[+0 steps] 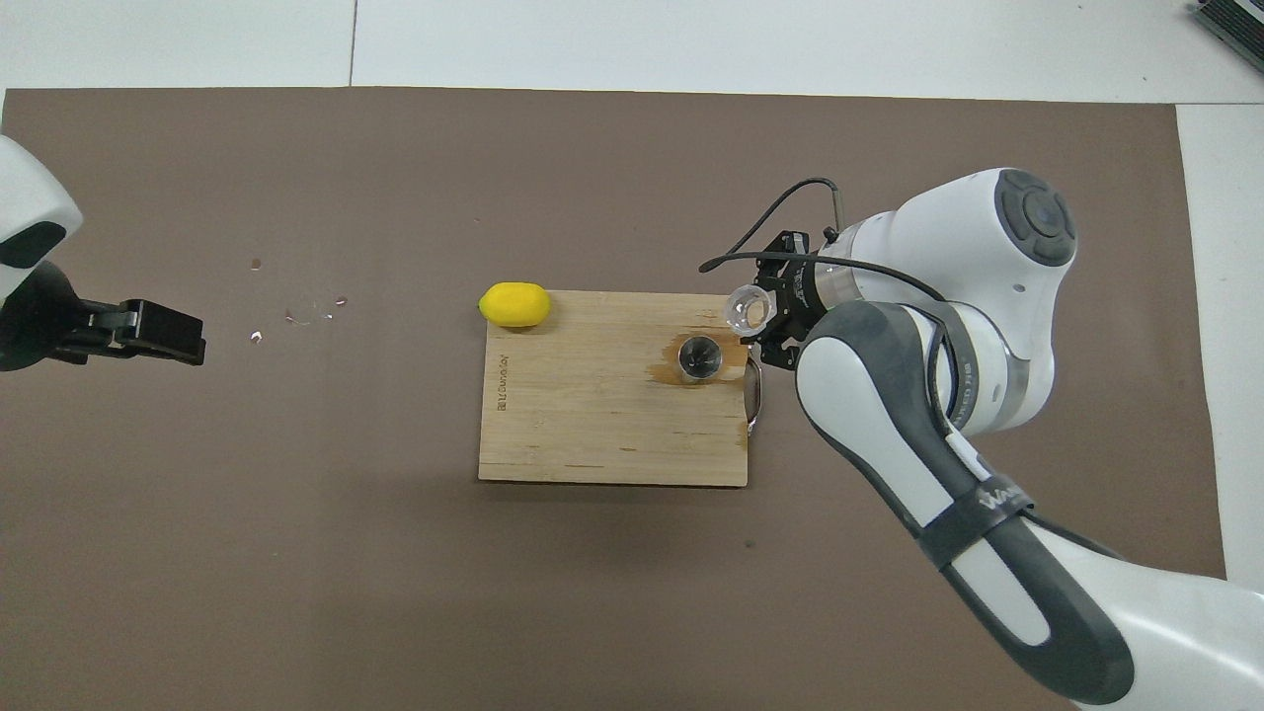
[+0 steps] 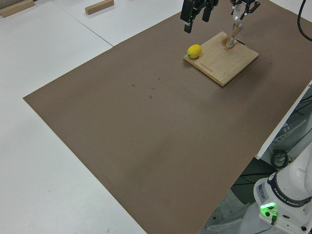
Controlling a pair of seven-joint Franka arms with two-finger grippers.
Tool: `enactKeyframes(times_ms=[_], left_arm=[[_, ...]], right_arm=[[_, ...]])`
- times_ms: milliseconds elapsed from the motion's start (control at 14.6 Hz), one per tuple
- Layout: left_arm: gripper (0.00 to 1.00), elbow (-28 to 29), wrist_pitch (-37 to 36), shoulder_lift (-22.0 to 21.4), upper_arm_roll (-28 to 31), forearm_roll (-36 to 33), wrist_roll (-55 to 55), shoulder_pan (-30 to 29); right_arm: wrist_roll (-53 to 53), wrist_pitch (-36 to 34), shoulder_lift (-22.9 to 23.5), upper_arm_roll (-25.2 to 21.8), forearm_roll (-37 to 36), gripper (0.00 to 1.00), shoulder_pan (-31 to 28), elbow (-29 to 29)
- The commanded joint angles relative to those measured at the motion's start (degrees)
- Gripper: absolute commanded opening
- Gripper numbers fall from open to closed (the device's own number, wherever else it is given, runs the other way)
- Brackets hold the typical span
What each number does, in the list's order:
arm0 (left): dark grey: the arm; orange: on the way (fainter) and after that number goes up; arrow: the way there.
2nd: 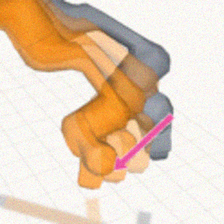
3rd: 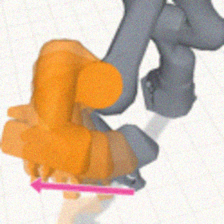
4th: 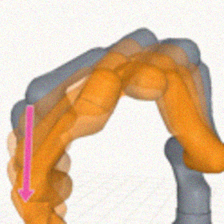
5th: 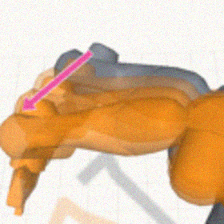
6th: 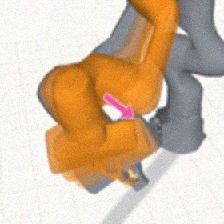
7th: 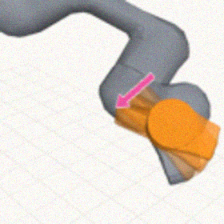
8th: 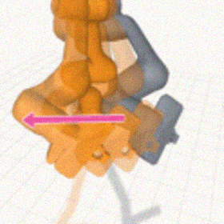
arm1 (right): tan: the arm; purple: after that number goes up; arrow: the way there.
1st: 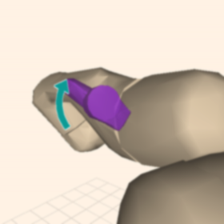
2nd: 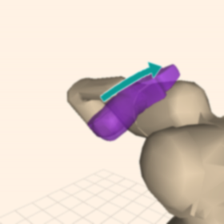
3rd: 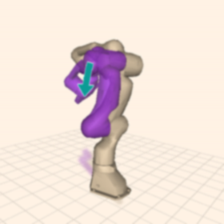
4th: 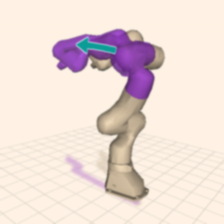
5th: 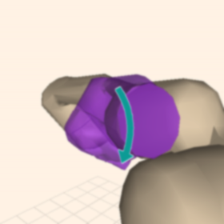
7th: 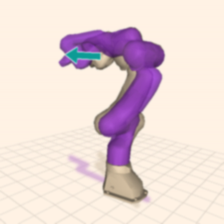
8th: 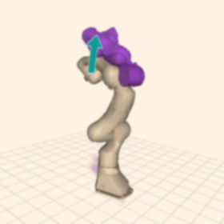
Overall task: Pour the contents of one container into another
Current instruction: 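Lift the clear cup and carry it above the glass on the board, then tilt the clear cup with the right gripper over the glass cup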
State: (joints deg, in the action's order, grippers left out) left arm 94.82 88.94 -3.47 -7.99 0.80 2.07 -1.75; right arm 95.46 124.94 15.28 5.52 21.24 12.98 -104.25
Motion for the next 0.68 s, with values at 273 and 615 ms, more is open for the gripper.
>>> enactKeyframes(times_ms=[273, 615], left_arm=[[1.00, 0.8, -0.6, -1.0, 0.3, 0.6, -0.1, 0.2], [1.00, 0.8, -0.6, -1.0, 0.3, 0.6, 0.0, 0.2]], right_arm=[[2.9, 0.6, -0.8, 0.0, -5.8, 0.00, 1.4, -0.1], [3.8, 0.6, -1.1, -0.2, -8.8, 0.00, 2.9, -0.4]])
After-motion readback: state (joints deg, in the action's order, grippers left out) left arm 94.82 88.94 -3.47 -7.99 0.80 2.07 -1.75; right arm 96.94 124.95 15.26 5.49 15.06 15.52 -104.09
